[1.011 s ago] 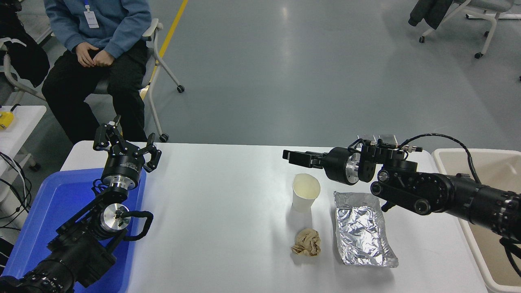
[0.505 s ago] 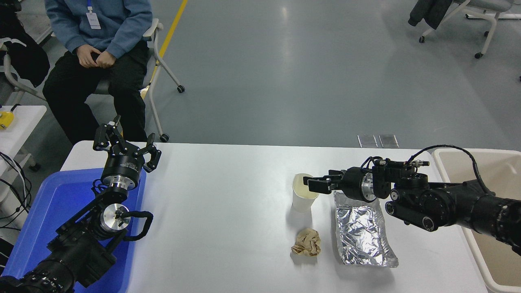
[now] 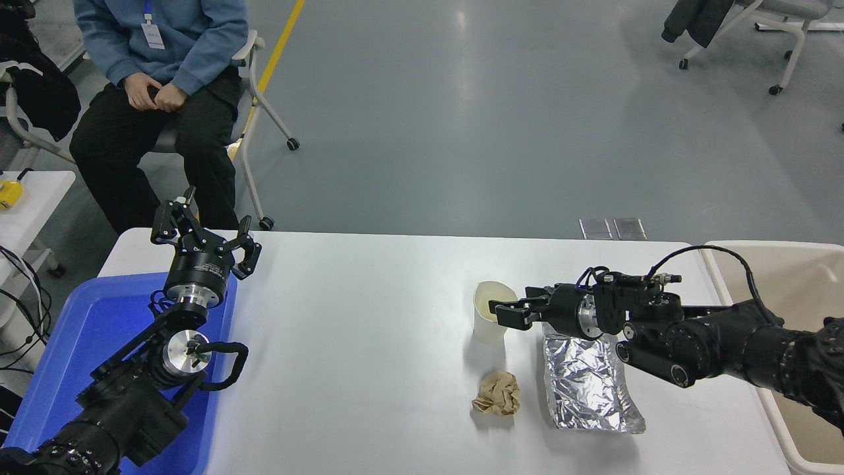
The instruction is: Dispose of the paper cup in the dustbin
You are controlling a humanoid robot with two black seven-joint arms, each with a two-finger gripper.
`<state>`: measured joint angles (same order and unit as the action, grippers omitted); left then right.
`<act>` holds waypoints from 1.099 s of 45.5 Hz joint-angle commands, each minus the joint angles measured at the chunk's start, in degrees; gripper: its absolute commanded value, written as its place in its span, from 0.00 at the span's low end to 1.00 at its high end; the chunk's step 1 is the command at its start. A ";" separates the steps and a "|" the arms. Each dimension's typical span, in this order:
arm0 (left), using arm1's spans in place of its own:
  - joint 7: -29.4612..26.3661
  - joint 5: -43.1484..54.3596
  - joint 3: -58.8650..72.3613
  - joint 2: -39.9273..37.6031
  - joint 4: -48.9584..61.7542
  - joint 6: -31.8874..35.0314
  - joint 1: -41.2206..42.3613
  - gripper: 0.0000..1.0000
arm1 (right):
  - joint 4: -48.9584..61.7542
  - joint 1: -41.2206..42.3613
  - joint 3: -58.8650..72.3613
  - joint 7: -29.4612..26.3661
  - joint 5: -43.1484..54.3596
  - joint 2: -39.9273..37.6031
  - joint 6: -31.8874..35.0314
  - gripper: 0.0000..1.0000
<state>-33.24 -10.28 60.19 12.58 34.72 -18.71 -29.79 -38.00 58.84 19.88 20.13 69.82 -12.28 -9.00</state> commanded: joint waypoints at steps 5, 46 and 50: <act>0.02 0.00 0.02 -0.01 0.00 -0.01 -0.01 1.00 | 1.00 -0.31 0.25 -0.01 -0.12 0.41 -0.14 0.66; 0.02 0.00 0.02 -0.01 0.00 -0.01 -0.01 1.00 | 1.79 -0.22 4.91 0.17 -0.12 1.99 0.39 0.00; -0.07 0.00 0.02 -0.01 0.00 -0.01 -0.01 1.00 | 1.61 0.22 5.17 1.48 -0.21 1.64 0.39 0.00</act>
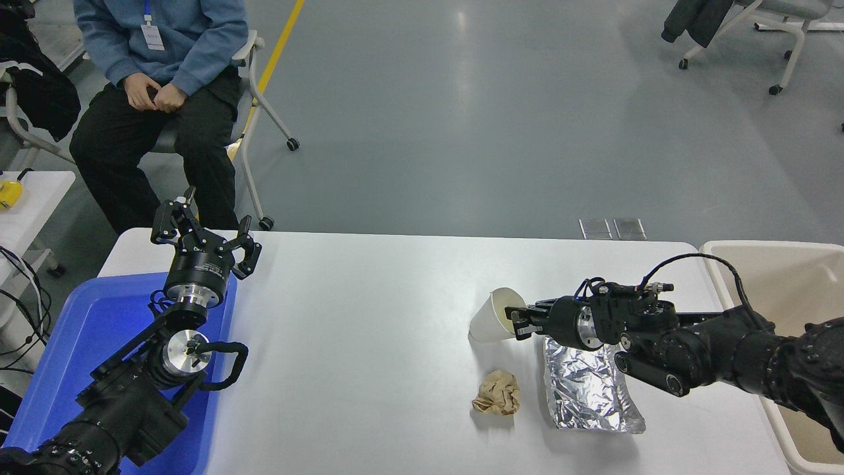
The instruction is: Dispose of the paper cup in the dustbin
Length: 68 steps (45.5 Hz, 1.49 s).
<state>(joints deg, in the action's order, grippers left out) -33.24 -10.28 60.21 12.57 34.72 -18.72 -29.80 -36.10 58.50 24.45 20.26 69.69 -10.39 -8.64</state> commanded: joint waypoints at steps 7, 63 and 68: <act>-0.07 0.00 0.00 0.00 0.00 0.00 0.01 1.00 | -0.64 1.26 0.42 2.50 -0.44 -1.30 -0.06 0.00; 0.02 0.00 0.00 0.00 0.00 0.00 0.01 1.00 | -24.99 39.23 -1.16 2.33 -34.10 -33.28 25.86 0.00; 0.02 0.00 0.00 0.00 0.00 0.00 0.01 1.00 | -24.37 39.94 -1.25 2.33 -34.19 -37.24 26.66 0.00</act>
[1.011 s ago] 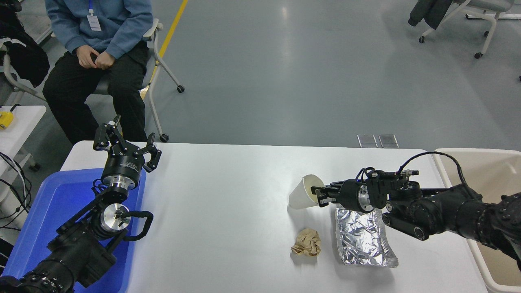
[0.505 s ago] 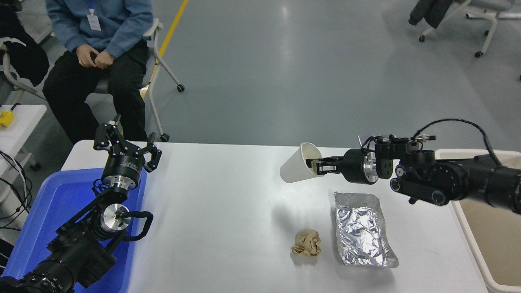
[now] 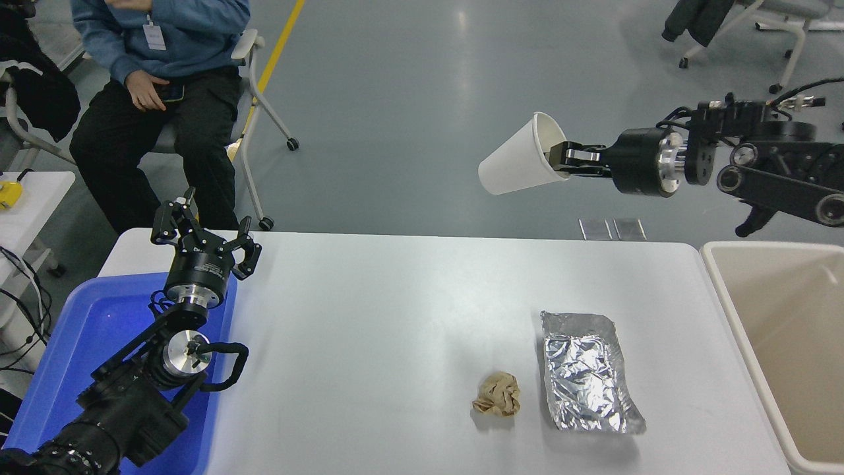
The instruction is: Dispose of the paper cup in the dustbin
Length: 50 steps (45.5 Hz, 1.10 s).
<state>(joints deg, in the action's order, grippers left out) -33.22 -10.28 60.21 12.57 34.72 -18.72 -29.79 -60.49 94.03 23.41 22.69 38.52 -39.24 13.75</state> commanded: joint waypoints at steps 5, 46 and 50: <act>0.00 0.00 0.00 0.00 0.00 0.00 -0.01 1.00 | 2.04 3.70 -0.21 -0.10 -3.36 -12.70 4.01 0.00; 0.00 0.08 0.00 0.00 0.00 0.00 -0.01 1.00 | 48.10 -36.28 -26.21 -19.08 -49.86 -12.62 3.30 0.00; 0.00 0.08 0.00 0.00 0.00 0.00 -0.01 1.00 | 48.19 -40.94 -30.17 -20.49 -50.03 -11.57 3.30 0.00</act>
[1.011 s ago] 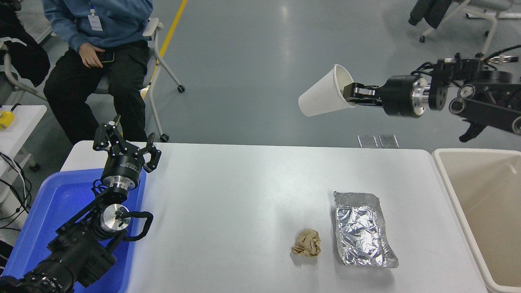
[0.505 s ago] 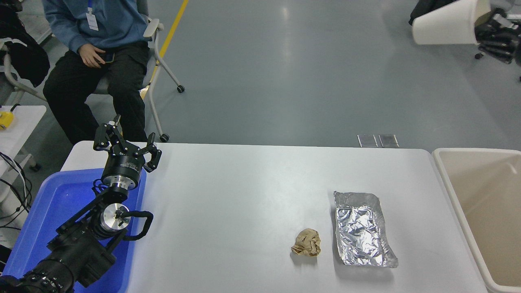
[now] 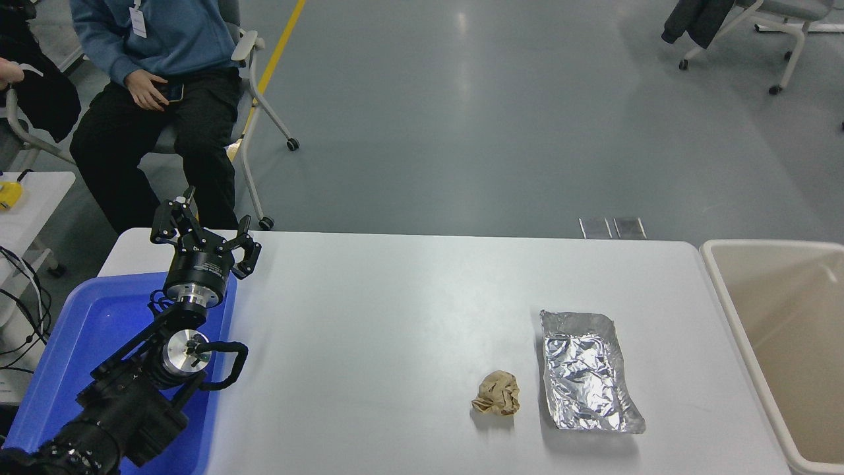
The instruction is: Dispose of the paper cup in the dustbin
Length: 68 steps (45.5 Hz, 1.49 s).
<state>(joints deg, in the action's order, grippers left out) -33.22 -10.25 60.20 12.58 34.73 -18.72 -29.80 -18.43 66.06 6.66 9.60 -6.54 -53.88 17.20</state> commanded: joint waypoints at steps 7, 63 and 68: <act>-0.09 0.05 0.00 -0.01 -0.01 0.00 0.00 1.00 | 6.47 -18.77 -18.78 -9.33 -5.07 5.97 -0.50 0.00; -0.09 0.05 0.00 0.08 -0.01 0.00 0.09 1.00 | 12.09 -28.27 -37.24 -18.21 -6.21 27.51 -23.35 0.00; -0.09 0.05 0.00 0.08 -0.10 0.00 0.00 1.00 | 12.36 -28.27 -37.16 -18.04 -6.21 27.77 -23.00 0.00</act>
<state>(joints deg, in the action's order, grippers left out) -33.32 -10.19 60.21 12.63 34.69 -18.68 -29.73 -6.71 37.82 -30.01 -8.64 -12.72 -27.51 -4.35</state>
